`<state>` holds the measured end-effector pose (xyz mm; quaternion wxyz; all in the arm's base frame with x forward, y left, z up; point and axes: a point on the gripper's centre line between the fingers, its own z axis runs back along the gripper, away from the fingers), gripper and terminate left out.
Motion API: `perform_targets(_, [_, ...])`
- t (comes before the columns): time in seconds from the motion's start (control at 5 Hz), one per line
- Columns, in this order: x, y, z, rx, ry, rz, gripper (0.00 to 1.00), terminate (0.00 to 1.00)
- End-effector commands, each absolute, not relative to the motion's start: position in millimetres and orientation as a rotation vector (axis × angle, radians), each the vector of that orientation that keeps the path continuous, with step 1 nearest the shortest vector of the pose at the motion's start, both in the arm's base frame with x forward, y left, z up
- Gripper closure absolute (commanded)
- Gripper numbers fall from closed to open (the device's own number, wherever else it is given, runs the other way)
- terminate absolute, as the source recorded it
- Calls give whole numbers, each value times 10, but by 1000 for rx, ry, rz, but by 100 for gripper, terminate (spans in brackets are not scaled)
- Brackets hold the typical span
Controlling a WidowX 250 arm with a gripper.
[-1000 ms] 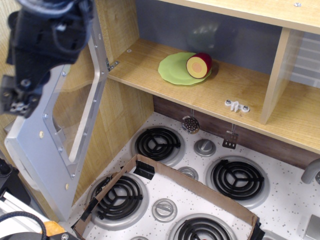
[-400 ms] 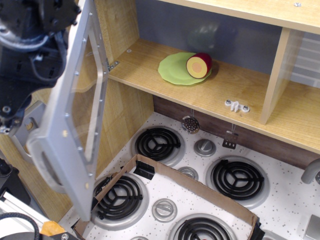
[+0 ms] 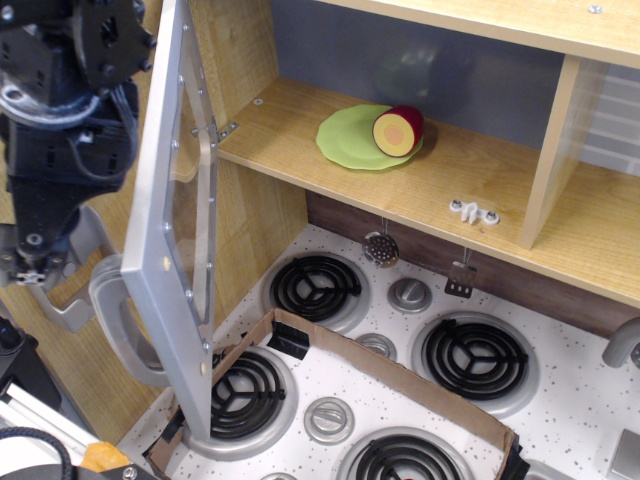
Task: Close microwave
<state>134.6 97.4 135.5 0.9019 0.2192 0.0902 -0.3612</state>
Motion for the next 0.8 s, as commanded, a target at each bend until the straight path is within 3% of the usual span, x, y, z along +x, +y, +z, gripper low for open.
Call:
perform_targets(0.0, [1811,565,1331,380,-43,-744,0,0])
perform_targets(0.2, [1956,361,1339,389,-85,-725,0,0])
perform_targets(0.4, [2113,216,1304,342,-103,-678,0,0])
perform_targets(0.6, [2265,143,1257,239,-267,-682,0,0])
